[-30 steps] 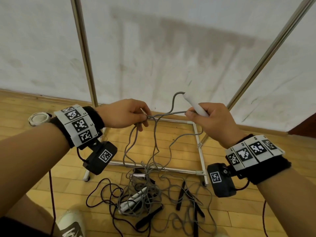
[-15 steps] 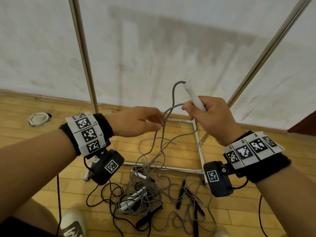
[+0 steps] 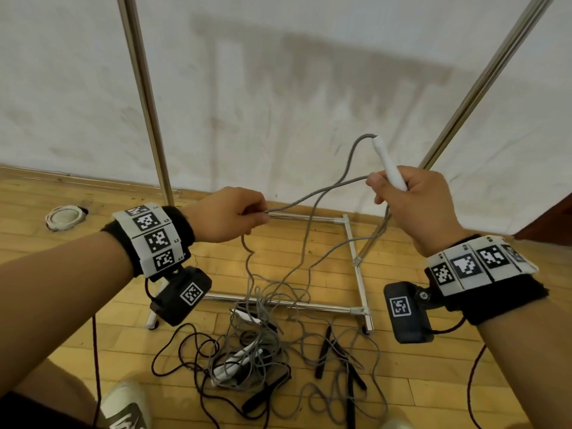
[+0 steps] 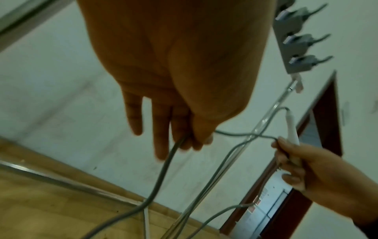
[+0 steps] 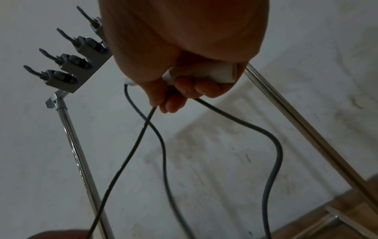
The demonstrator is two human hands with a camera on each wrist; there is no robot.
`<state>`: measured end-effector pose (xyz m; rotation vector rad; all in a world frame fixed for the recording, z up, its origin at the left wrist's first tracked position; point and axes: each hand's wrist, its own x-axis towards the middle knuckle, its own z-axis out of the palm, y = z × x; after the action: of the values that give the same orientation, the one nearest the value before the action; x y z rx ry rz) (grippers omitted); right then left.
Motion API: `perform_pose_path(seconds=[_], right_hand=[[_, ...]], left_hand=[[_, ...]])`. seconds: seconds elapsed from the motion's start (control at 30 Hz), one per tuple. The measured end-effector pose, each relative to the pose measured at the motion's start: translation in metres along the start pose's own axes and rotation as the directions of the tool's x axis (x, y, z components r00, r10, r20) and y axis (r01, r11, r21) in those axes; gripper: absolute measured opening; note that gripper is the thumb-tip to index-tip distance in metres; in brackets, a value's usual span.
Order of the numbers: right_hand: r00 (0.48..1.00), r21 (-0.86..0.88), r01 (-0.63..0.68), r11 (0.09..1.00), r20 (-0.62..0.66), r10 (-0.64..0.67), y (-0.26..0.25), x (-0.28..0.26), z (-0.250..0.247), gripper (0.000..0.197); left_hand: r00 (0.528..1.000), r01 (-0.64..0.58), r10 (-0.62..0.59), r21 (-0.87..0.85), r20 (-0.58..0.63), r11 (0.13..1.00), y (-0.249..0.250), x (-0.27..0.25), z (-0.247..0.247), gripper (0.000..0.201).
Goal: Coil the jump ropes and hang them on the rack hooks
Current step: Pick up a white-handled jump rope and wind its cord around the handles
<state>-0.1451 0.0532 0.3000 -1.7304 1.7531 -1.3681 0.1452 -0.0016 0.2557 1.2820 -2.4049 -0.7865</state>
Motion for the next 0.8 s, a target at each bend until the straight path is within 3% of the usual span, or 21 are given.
perform_pose_path(seconds=[0.17, 0.27, 0.37, 0.53, 0.67, 0.73, 0.8], right_hand=[[0.996, -0.016, -0.062, 0.998, -0.063, 0.061, 0.009, 0.006, -0.009, 0.017], [0.995, -0.069, -0.096, 0.993, -0.021, 0.095, 0.015, 0.006, -0.006, 0.011], [0.994, -0.161, -0.085, 0.983, 0.06, 0.096, 0.015, 0.002, 0.003, 0.023], [0.952, -0.015, -0.088, 0.996, 0.294, 0.089, -0.006, -0.019, 0.035, 0.008], [0.898, 0.067, -0.075, 0.995, 0.437, 0.038, -0.022, -0.03, 0.054, 0.016], [0.892, 0.083, -0.096, 0.992, 0.45, 0.049, -0.028, -0.028, 0.056, 0.019], [0.916, 0.102, -0.112, 0.988, 0.397, 0.063, -0.032, -0.023, 0.054, 0.019]], left_hand=[[0.969, 0.014, -0.036, 0.092, 0.243, 0.996, -0.014, -0.003, 0.002, 0.021], [0.964, 0.036, -0.043, 0.033, 0.262, 0.999, -0.015, -0.005, 0.007, 0.019], [0.977, 0.055, -0.013, -0.195, 0.214, 0.979, -0.004, -0.004, 0.006, 0.02], [0.998, -0.041, 0.046, -0.151, 0.036, 0.988, 0.027, -0.003, 0.003, 0.024], [0.969, -0.182, 0.152, -0.148, -0.193, 0.972, 0.043, 0.001, 0.0, 0.024], [0.953, -0.186, 0.145, -0.134, -0.266, 0.973, 0.042, 0.002, -0.003, 0.027], [0.972, -0.153, 0.119, -0.159, -0.205, 0.975, 0.035, 0.001, -0.002, 0.024]])
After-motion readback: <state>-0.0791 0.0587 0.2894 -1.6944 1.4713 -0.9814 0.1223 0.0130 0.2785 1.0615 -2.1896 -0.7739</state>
